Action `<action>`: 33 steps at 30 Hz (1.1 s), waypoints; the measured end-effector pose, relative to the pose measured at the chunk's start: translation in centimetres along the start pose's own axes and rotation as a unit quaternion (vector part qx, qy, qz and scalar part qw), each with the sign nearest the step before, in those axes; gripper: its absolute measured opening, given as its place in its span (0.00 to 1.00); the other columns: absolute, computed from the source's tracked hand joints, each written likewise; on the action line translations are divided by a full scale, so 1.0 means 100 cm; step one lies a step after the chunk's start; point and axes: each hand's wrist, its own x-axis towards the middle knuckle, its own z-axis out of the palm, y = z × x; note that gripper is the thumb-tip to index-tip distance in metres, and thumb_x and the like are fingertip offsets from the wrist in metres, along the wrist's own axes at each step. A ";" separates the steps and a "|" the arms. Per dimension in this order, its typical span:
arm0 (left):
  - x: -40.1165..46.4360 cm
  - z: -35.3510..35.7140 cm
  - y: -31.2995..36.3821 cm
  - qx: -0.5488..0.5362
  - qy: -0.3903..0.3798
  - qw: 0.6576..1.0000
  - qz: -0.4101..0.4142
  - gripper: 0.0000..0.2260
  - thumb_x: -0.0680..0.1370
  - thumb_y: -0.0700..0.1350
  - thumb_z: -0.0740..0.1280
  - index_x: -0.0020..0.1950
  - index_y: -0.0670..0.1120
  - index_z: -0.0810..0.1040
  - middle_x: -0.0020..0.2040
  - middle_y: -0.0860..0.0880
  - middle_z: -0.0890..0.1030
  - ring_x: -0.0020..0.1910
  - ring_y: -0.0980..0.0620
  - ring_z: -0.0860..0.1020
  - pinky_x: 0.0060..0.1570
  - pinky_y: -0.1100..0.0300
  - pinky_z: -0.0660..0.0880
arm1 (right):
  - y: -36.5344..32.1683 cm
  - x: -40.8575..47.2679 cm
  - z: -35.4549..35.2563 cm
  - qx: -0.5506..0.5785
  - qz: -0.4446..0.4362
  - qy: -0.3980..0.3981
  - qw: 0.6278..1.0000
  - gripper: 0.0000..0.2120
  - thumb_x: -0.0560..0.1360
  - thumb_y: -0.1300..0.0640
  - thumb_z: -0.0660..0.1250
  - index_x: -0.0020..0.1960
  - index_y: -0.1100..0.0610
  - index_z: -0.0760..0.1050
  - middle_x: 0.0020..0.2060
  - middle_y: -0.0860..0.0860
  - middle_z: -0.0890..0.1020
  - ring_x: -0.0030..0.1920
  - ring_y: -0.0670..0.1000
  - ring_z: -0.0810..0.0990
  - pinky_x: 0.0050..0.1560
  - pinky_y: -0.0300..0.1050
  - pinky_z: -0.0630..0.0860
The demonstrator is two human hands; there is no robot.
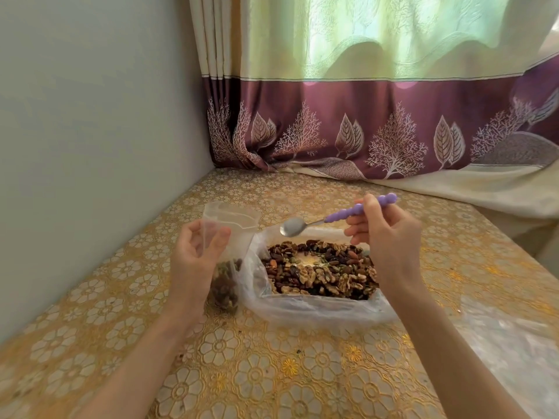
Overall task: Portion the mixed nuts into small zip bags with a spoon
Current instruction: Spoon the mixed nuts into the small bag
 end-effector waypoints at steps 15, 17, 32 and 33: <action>0.002 -0.002 -0.004 -0.004 -0.026 1.000 0.009 0.16 0.69 0.54 0.70 0.54 0.52 0.73 0.51 0.53 0.82 0.52 0.53 0.81 0.54 0.50 0.76 | 0.026 0.000 -0.002 -0.043 0.209 -0.090 0.973 0.17 0.77 0.64 0.61 0.35 0.59 0.83 0.35 0.55 0.85 0.38 0.53 0.85 0.35 0.38 0.81; 0.002 -0.002 -0.005 0.003 -0.028 1.000 0.007 0.17 0.69 0.55 0.70 0.54 0.52 0.73 0.51 0.53 0.82 0.51 0.52 0.81 0.54 0.49 0.77 | 0.025 0.001 -0.002 -0.025 0.225 -0.091 0.970 0.15 0.77 0.65 0.60 0.37 0.61 0.83 0.36 0.56 0.86 0.40 0.55 0.85 0.37 0.39 0.82; -0.002 0.000 -0.018 0.178 -0.104 0.979 0.001 0.32 0.62 0.64 0.69 0.62 0.53 0.69 0.54 0.54 0.78 0.45 0.57 0.79 0.43 0.63 0.75 | 0.018 0.010 -0.014 0.031 0.256 0.005 0.966 0.13 0.76 0.66 0.59 0.36 0.64 0.78 0.32 0.56 0.85 0.31 0.50 0.82 0.30 0.37 0.78; -0.003 0.000 -0.019 0.189 -0.109 0.976 0.007 0.31 0.62 0.63 0.69 0.61 0.54 0.68 0.54 0.55 0.78 0.45 0.57 0.79 0.43 0.64 0.75 | 0.017 0.010 -0.015 0.036 0.252 0.006 0.967 0.13 0.75 0.66 0.59 0.36 0.64 0.78 0.31 0.56 0.85 0.30 0.50 0.82 0.29 0.37 0.78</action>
